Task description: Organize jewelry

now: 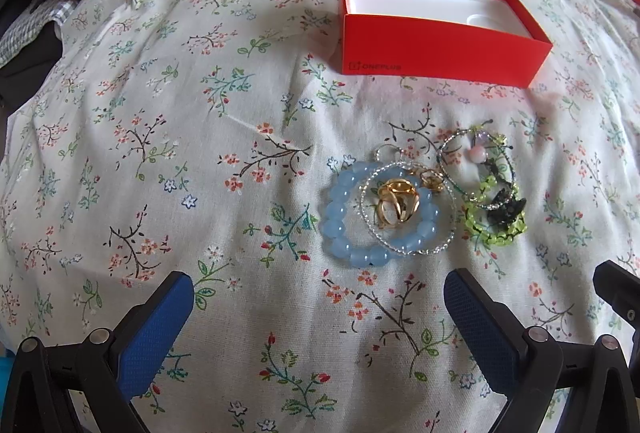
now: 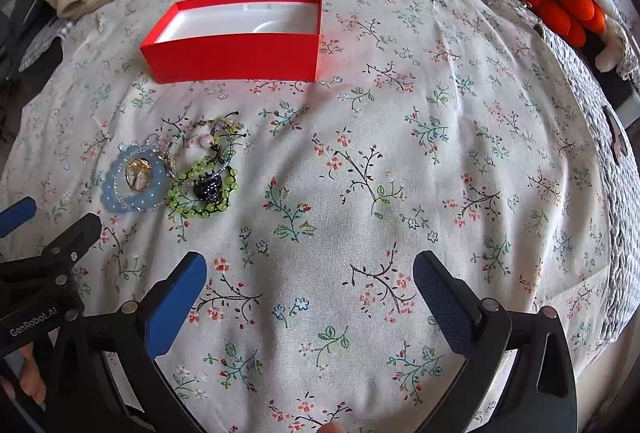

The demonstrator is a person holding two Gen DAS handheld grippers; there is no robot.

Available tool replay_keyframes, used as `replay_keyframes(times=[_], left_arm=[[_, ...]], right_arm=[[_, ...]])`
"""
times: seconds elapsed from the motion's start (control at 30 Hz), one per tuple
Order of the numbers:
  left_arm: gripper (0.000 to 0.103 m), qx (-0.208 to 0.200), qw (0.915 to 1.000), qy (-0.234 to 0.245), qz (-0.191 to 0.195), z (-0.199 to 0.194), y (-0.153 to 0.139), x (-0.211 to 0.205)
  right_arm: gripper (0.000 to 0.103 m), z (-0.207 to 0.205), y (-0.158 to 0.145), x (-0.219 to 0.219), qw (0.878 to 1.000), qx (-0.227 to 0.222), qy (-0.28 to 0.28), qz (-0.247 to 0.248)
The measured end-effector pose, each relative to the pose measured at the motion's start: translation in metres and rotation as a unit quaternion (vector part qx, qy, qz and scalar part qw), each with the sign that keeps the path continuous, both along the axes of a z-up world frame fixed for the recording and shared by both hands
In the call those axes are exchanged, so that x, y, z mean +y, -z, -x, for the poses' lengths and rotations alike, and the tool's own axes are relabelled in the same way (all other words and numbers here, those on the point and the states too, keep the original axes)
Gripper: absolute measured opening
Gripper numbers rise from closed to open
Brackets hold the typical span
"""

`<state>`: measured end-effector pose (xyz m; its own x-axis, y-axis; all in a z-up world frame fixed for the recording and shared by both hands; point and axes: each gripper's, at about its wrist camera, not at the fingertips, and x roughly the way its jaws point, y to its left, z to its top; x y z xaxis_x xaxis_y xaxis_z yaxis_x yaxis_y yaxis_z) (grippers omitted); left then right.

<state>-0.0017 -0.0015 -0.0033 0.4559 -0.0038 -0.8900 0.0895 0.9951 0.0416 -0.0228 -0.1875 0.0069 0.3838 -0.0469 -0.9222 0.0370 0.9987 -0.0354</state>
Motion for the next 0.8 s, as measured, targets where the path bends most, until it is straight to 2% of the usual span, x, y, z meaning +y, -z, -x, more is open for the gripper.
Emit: replay_keyframes(times=[0.3, 0.47, 0.63, 0.8], left_arm=[[0.103, 0.005, 1.0000, 0.002, 0.001, -0.003, 0.000, 0.004], [0.103, 0.000, 0.9999, -0.003, -0.013, -0.009, -0.001, 0.007], [0.103, 0.014, 0.9998, 0.000, 0.011, -0.021, -0.001, 0.017], [0.102, 0.043, 0.9978, 0.027, 0.043, -0.039, -0.001, 0.023]], right_arm=[[0.103, 0.001, 0.000, 0.002, 1.000, -0.001, -0.005, 0.006], [0.103, -0.001, -0.001, 0.002, 1.000, -0.006, -0.008, 0.011], [0.103, -0.009, 0.002, 0.002, 1.000, 0.003, -0.016, 0.005], [0.103, -0.023, 0.005, 0.005, 0.998, 0.035, -0.040, -0.034]])
